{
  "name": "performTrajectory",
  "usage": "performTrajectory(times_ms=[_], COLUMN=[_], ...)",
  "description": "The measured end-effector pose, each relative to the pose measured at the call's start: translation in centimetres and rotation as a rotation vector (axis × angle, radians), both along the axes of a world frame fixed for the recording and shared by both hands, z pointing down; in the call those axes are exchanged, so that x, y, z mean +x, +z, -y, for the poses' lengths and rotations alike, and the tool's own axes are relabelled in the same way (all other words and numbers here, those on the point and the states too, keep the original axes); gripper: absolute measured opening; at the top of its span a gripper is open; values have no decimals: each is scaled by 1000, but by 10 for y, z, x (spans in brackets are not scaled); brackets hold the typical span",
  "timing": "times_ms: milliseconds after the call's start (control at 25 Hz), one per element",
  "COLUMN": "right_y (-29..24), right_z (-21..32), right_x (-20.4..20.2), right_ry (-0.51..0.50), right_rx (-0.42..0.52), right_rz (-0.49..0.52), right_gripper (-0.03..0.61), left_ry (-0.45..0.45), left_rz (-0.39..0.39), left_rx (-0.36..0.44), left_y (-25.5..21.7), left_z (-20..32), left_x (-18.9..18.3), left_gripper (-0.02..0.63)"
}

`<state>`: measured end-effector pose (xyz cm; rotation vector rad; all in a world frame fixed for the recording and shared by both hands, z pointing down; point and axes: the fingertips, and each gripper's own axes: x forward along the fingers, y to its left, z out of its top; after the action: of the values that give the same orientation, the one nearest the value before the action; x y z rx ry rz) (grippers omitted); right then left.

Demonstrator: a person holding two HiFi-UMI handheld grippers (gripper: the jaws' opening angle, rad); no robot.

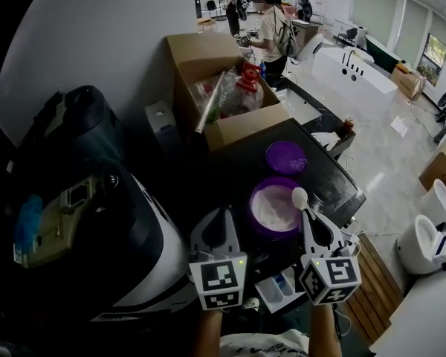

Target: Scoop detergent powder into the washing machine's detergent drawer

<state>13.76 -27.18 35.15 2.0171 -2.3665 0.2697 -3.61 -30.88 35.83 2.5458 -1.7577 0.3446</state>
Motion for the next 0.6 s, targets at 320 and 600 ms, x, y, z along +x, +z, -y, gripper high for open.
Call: performTrajectory(times_ms=[320,600], right_y=[22,33], right_z=[17,28], right_x=[6,14], right_ry=[-6,-37], right_rx=[-68,-122], right_rz=[3,-7], right_gripper=[20,20], left_ry=[-6,-17], left_rz=[12,22], left_rx=[-38,-73], left_y=[17,26], left_z=[15,18], left_x=[4,13], left_gripper=[2,2])
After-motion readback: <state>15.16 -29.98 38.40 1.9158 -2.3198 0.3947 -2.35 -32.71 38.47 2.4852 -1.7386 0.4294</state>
